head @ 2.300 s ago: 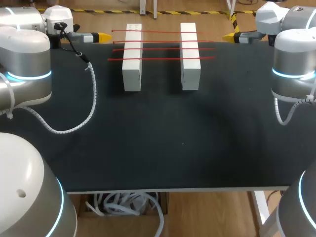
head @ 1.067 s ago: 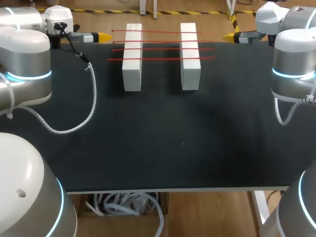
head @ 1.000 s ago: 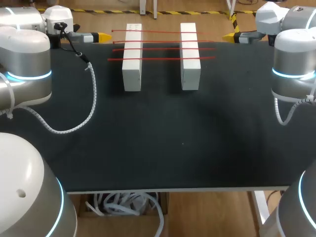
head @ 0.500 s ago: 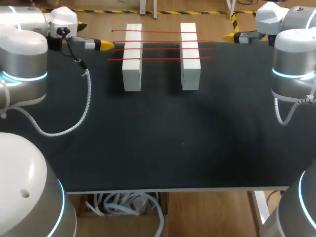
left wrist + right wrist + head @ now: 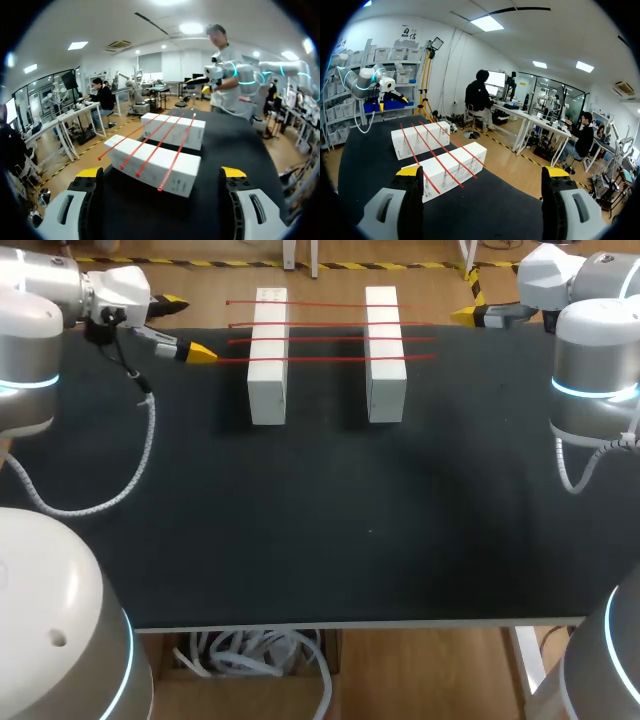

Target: Grab the tape and strap the tape.

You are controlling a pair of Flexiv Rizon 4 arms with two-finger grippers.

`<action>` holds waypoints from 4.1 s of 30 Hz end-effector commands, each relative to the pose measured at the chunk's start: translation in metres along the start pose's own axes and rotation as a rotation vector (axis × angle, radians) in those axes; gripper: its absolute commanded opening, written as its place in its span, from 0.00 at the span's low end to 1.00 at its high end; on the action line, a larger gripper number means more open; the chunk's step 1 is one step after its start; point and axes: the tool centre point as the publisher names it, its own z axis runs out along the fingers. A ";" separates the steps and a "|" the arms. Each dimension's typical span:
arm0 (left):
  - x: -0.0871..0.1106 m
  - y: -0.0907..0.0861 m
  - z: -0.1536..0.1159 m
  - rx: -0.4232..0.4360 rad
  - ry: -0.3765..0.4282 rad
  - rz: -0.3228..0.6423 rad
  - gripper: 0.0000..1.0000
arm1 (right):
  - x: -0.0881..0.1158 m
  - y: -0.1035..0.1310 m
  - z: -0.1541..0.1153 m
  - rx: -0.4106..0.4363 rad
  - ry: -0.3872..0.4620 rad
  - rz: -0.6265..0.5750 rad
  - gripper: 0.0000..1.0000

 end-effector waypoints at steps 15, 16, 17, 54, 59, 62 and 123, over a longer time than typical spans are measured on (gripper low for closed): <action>-0.007 0.031 0.039 0.113 0.186 0.031 0.65 | -0.001 0.000 -0.001 -0.001 0.002 0.000 1.00; -0.007 0.032 0.040 0.114 0.190 0.033 0.65 | -0.001 0.000 -0.001 -0.001 0.002 0.000 1.00; -0.007 0.033 0.041 0.117 0.195 0.035 0.66 | -0.001 0.000 -0.001 -0.001 0.002 0.000 1.00; 0.008 0.053 0.057 0.247 0.265 0.057 0.44 | -0.001 0.000 -0.001 -0.001 0.002 0.000 1.00; 0.006 0.051 0.056 0.258 0.271 0.066 0.43 | -0.001 0.000 -0.001 -0.001 0.002 0.000 1.00; 0.005 0.051 0.056 0.257 0.276 0.070 0.40 | -0.001 0.000 -0.001 -0.001 0.002 0.000 1.00; 0.004 0.027 0.047 0.296 0.289 0.107 0.00 | -0.001 0.000 -0.001 -0.001 0.002 0.000 1.00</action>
